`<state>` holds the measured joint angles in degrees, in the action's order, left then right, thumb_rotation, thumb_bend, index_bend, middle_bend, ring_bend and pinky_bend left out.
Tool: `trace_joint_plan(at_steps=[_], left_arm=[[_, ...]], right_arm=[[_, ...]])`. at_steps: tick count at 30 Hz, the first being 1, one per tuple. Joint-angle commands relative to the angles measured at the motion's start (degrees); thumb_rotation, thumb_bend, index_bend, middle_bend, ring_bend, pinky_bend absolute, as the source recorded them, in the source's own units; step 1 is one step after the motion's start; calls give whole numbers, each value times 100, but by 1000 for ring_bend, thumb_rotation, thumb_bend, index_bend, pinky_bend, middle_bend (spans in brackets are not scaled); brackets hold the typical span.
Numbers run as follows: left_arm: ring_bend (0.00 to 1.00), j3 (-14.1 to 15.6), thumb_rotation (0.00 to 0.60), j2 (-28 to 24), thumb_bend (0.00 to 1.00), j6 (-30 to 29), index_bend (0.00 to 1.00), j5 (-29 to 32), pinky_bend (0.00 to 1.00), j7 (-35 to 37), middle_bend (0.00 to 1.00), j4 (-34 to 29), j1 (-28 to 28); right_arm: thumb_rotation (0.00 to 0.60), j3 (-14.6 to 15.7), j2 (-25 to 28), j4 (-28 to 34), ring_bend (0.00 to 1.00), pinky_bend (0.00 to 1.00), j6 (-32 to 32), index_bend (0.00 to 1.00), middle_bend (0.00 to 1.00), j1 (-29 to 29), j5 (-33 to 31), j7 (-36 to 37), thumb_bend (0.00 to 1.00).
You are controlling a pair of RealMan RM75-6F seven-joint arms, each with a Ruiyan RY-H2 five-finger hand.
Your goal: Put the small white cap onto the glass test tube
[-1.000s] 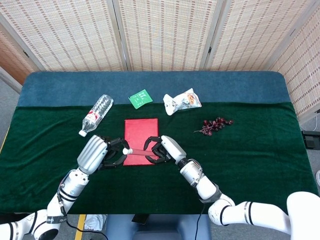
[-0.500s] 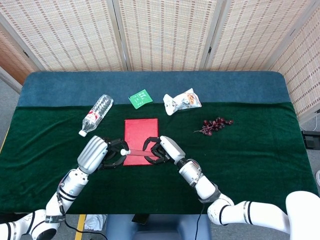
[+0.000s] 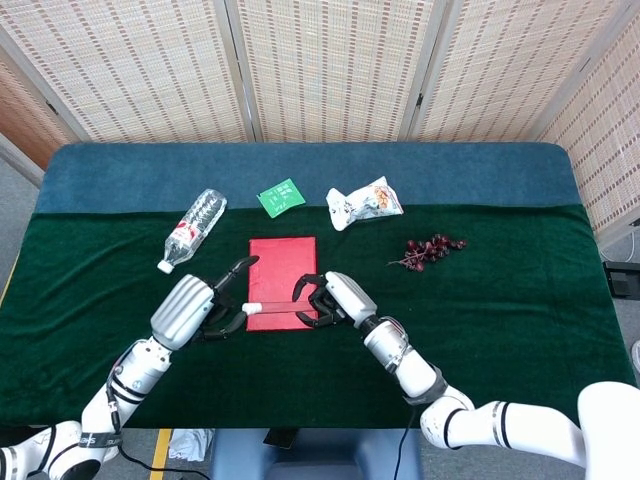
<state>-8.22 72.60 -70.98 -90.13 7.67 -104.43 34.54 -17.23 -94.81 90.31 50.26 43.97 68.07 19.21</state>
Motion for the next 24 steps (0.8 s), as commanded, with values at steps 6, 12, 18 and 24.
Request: trace_joint_plan(at_steps=[6, 12, 18, 24], left_arm=[[742, 243, 600, -450, 497, 1, 0, -55, 812, -10, 956, -22, -208], [688, 335, 600, -571, 497, -178, 0, 89, 756, 76, 897, 261, -460], [670, 324, 600, -600, 497, -233, 0, 315, 717, 103, 876, 488, -613], [662, 352, 600, -603, 497, -201, 0, 381, 713, 149, 871, 549, -693]], right_arm=[[595, 365, 492, 185, 1000, 1000, -8, 806, 962, -188, 35, -527, 794], [595, 851, 734, 119, 1000, 1000, 48, 806, 963, -463, 161, -818, 794], [595, 1142, 611, -223, 1000, 1000, 157, 807, 962, -682, 293, -889, 794], [593, 1283, 401, -521, 1000, 1000, 303, 760, 963, -795, 415, -1184, 793]])
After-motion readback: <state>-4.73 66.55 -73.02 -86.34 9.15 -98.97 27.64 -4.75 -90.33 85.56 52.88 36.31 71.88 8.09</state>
